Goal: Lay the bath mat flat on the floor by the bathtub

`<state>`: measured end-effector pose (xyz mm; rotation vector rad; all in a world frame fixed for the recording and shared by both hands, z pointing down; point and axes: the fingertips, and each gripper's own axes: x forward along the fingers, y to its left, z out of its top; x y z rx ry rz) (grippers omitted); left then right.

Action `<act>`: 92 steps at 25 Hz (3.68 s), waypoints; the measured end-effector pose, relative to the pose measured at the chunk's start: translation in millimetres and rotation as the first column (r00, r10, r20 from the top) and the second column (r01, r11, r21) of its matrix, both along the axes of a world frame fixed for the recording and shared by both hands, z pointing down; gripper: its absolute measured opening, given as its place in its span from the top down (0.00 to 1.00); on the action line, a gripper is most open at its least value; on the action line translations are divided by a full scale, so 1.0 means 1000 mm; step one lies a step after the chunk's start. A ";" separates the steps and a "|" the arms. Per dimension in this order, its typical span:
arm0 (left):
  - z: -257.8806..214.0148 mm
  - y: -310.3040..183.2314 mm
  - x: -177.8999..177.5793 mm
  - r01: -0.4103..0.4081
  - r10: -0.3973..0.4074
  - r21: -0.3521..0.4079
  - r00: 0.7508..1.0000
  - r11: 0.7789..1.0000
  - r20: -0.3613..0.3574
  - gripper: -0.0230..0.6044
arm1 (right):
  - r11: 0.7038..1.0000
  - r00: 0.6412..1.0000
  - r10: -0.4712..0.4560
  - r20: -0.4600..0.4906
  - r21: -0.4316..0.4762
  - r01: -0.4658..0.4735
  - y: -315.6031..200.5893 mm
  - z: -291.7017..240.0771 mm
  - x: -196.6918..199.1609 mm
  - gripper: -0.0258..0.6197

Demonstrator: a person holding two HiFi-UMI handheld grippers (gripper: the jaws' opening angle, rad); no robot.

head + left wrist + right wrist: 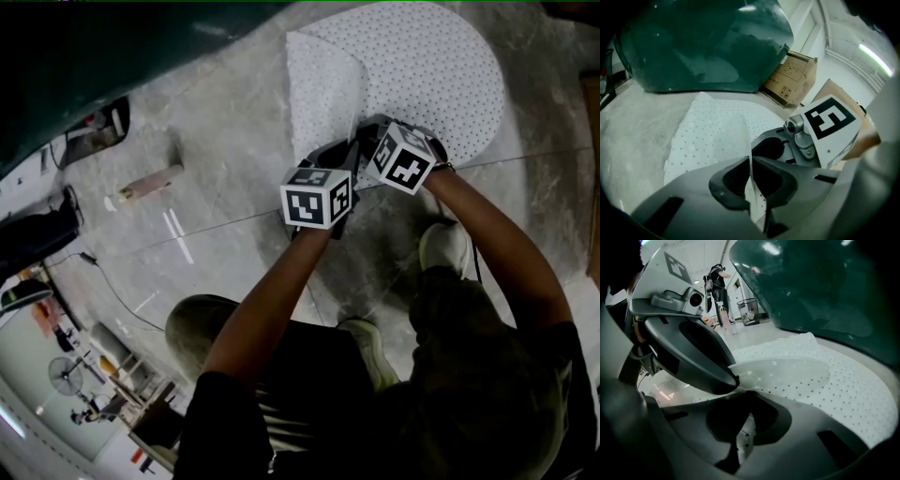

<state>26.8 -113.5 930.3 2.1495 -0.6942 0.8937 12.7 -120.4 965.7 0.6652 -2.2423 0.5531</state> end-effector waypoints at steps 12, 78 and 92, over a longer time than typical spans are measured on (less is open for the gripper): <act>-0.018 -0.092 -0.149 0.073 -0.178 0.305 0.926 0.950 0.333 0.92 | 0.999 0.999 0.038 -0.029 -0.016 -0.038 -0.005 0.004 0.003 0.93; -0.295 0.051 -0.185 0.513 -0.516 0.097 0.857 0.853 0.008 0.93 | 0.754 0.765 0.634 -0.108 -0.131 -0.644 0.127 -0.299 0.152 0.93; -0.554 0.094 -0.237 0.595 -0.582 0.065 0.800 0.801 -0.145 0.93 | 0.801 0.799 0.557 -0.229 -0.107 -0.589 0.180 -0.530 0.109 0.93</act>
